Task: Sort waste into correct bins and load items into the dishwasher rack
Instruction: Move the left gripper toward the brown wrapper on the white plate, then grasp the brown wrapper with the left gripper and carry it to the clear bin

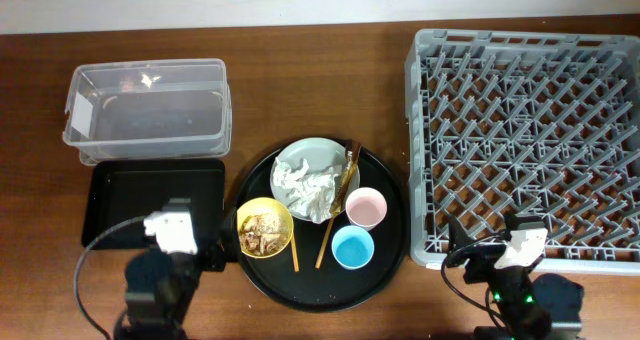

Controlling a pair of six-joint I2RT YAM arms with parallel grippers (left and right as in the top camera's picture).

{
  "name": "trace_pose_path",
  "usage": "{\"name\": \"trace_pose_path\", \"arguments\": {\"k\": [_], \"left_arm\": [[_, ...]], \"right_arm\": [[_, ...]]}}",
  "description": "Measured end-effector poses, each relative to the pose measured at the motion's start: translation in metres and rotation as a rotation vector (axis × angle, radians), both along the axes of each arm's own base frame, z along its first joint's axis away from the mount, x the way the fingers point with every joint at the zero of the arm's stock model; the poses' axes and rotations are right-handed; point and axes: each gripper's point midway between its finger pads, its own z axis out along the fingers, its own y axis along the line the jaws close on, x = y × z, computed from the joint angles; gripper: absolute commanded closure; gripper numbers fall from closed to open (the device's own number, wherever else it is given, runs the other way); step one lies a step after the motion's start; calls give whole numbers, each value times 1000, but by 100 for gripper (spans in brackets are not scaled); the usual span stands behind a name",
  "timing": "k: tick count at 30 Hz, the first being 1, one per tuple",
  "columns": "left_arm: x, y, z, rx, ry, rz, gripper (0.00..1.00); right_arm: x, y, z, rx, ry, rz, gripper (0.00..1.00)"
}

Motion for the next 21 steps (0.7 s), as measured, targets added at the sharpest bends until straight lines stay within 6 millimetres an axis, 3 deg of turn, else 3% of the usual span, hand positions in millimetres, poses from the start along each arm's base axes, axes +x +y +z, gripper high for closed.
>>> {"name": "trace_pose_path", "arguments": {"k": [4, 7, 11, 13, 16, 18, 21], "left_arm": [[21, -10, 27, -7, 202, -41, 1], [21, -12, 21, 0, 423, -48, 1], [18, -12, 5, 6, 569, -49, 1], [22, -14, 3, 0, 572, -54, 1], [48, -23, 22, -25, 443, -86, 2], [68, -34, 34, -29, 361, -122, 6], [91, -60, 32, -23, 319, -189, 7]], "right_arm": [[-7, 1, 2, 62, 219, -19, 2], [-8, 1, 6, 85, 409, -31, 2], [-4, 1, 8, 98, 599, -38, 2], [-1, 0, 3, 102, 667, -42, 2], [-1, 0, -4, 105, 713, -44, 2], [-2, 0, -5, 105, 717, -44, 2], [-1, 0, -4, 105, 716, -44, 2]]}}
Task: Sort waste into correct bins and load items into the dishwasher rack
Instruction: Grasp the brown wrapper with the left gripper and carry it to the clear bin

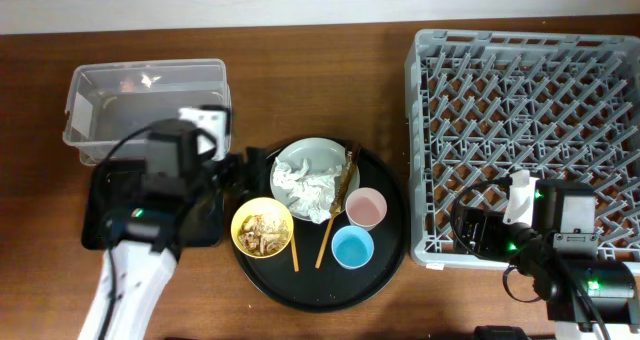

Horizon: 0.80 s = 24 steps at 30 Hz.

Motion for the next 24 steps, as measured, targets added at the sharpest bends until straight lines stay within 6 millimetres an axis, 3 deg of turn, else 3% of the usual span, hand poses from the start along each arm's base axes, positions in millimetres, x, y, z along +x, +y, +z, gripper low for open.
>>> {"name": "trace_pose_path", "arguments": {"k": [3, 6, 9, 14, 16, 18, 21, 24], "left_arm": [[13, -32, -29, 12, 54, -79, 7], [19, -78, -63, 36, 90, -197, 11], [19, -109, -84, 60, 98, -283, 21], [27, -157, -104, 58, 34, -390, 21], [26, -169, -115, 60, 36, -413, 23], [28, -180, -124, 57, 28, -431, 31], [26, -184, -136, 66, 43, -445, 36], [26, -184, -149, 75, 67, -445, 56]], "right_arm": [[0, 0, 0, 0, 1, 0, 2], [-1, 0, 0, -1, 3, 0, 2], [-1, 0, 0, 0, 4, 0, 2], [-2, 0, -1, 0, 8, 0, 2], [-2, 0, -1, 0, 10, 0, 2], [-2, 0, -1, 0, 10, 0, 2], [-2, 0, -1, 0, 10, 0, 2], [-2, 0, -1, 0, 11, 1, 2]]}}
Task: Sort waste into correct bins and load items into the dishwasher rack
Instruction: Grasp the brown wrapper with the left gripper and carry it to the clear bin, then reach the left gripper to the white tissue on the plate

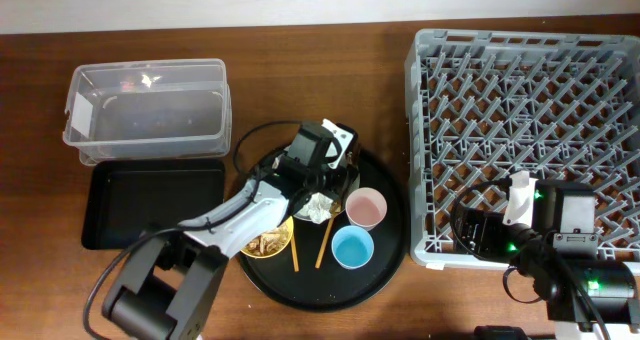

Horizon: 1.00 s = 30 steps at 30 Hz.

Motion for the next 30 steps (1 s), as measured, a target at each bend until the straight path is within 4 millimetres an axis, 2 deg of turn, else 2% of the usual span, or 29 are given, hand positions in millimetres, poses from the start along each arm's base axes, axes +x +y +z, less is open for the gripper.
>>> {"name": "trace_pose_path", "arguments": {"k": [2, 5, 12, 17, 19, 21, 22, 24, 25, 26, 28, 30], "left_arm": [[0, -2, -9, 6, 9, -4, 57], [-1, -8, -9, -1, 1, -15, 73], [-6, -10, -11, 8, 13, -24, 100], [-4, -10, -9, 8, 3, -20, 99], [-3, -7, 0, 2, -7, -13, 100], [10, 3, 49, -58, -99, 21, 100], [16, 11, 68, -79, -132, 41, 100], [38, 64, 132, -130, -248, 167, 100], [44, 80, 142, -133, -268, 205, 100], [51, 107, 149, -131, -280, 266, 99], [74, 177, 156, -106, -315, 436, 99], [84, 224, 157, -54, -342, 570, 100]], "right_arm": [[0, 0, 0, 0, 0, -1, 2], [0, 0, 0, 0, 0, -1, 2], [0, 0, 0, 1, 0, -1, 2], [0, 0, 0, 0, 0, 0, 2], [0, 0, 0, 0, 0, 0, 2], [0, 0, 0, 0, -1, 0, 2], [0, 0, 0, 0, 0, -1, 2], [0, 0, 0, 0, 0, 0, 2], [0, 0, 0, 0, 0, -1, 2], [0, 0, 0, 1, 0, -1, 2], [0, 0, 0, 0, 0, -1, 2], [0, 0, 0, 0, 0, 0, 2]]}}
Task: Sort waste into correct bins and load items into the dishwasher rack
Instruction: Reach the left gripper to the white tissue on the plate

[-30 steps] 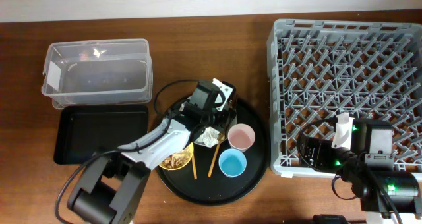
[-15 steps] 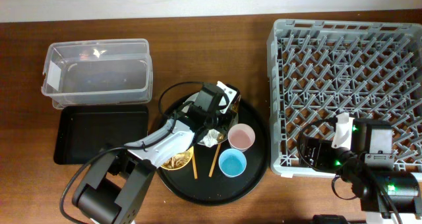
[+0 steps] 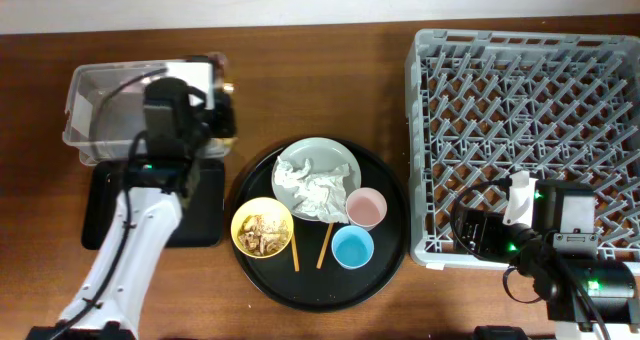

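Observation:
My left gripper (image 3: 224, 98) hangs over the right end of the clear plastic bin (image 3: 100, 120) and looks shut on a small brown wooden piece (image 3: 228, 85). On the round black tray (image 3: 390, 270) sit a pale plate (image 3: 340, 158) with crumpled tissue (image 3: 312, 192), a yellow bowl of food scraps (image 3: 262, 230), a pink cup (image 3: 367, 208), a blue cup (image 3: 352, 247) and two chopsticks (image 3: 325, 245). The grey dishwasher rack (image 3: 530, 110) fills the right side. My right gripper (image 3: 465, 232) rests at the rack's near-left corner; its fingers are not distinguishable.
A flat black rectangular tray (image 3: 205, 210) lies in front of the clear bin, partly under my left arm. The rack's left wall stands close to the round tray. Cables trail from both arms near the table's front edge.
My left gripper was over the plate on the round tray; now it is at the clear bin's right end. The brown wooden piece is gone from the plate's right edge. The right arm has not moved.
Both arms were low at the table's front edge. Then the left arm was raised between bin and tray, and the right had risen beside the rack's corner. Then the left gripper was on the plate at the brown piece, and now it is over the clear bin.

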Controlling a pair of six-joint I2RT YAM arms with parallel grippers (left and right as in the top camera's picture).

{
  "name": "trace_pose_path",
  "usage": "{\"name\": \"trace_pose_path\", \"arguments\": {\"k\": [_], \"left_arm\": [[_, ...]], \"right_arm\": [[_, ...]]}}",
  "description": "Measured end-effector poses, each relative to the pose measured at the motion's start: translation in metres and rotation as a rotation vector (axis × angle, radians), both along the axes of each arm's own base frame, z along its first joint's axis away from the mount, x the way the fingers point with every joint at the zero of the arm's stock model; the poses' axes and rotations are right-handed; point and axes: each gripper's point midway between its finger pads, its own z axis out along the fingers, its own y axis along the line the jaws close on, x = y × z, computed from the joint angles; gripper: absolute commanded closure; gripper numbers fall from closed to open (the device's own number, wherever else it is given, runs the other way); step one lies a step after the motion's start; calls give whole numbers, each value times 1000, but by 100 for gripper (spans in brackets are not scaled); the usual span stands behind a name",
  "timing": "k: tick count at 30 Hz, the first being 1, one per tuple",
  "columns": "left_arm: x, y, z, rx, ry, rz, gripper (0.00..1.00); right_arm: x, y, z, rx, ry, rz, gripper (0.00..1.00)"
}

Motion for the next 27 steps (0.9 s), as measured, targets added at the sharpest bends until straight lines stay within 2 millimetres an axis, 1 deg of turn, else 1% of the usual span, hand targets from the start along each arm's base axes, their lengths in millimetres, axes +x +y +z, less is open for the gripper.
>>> {"name": "trace_pose_path", "arguments": {"k": [2, 3, 5, 7, 8, 9, 10, 11, 12, 13, 14, 15, 17, 18, 19, 20, 21, 23, 24, 26, 27], "left_arm": [[3, 43, -1, 27, 3, 123, 99], [3, 60, -2, 38, 4, 173, 99], [4, 75, -1, 44, -1, 213, 100], [10, 83, 4, 46, -36, 234, 99], [21, 86, 10, 45, -86, 242, 99], [29, 88, 3, 50, -91, 252, 80], [34, 89, -4, 52, -88, 254, 46], [45, 90, -16, 53, -94, 258, 39], [53, 91, -33, 56, -76, 259, 37], [55, 92, -41, 53, -65, 262, 36], [56, 92, -45, 57, -59, 261, 35], [57, 92, -44, 57, -62, 261, 34], [50, 88, -47, 52, -22, 245, 34], [38, 78, -49, 38, 32, 206, 34], [29, 63, -46, 21, 64, 156, 33], [17, 44, -45, 5, 103, 99, 32], [-1, 13, -49, -14, 171, 11, 32], [-27, -32, -67, -19, 286, -111, 32], [-45, -54, -79, -13, 357, -175, 32], [-66, -96, -93, 3, 419, -289, 31], [-73, -113, -103, 15, 445, -332, 31]], "right_arm": [[0, 0, 0, 0, 0, 0, 2], [0, 0, 0, 0, -1, 0, 2], [0, 0, 0, 0, 0, 0, 2], [0, 0, 0, 0, -1, 0, 2], [0, 0, 0, 0, -1, 0, 2], [0, 0, 0, 0, 2, 0, 2], [0, 0, 0, 1, 2, 0, 2], [0, 0, 0, 0, 3, 0, 2], [0, 0, 0, 0, 3, 0, 2], [0, 0, 0, 1, 2, 0, 2], [0, 0, 0, 0, 1, -1, 2], [0, 0, 0, 0, 1, 0, 2], [0, 0, 0, 0, 0, 0, 2], [1, 0, 0, 0, 0, 0, 2], [0, 0, 0, 0, 0, 0, 2], [0, 0, 0, 0, 0, 0, 2], [0, 0, 1, 0, -1, 0, 2], [0, 0, 1, 0, -1, 0, 1], [0, 0, 1, 0, -1, -1, 2], [1, 0, 1, 0, -1, 0, 2], [1, 0, 1, 1, -1, 0, 2]]}}
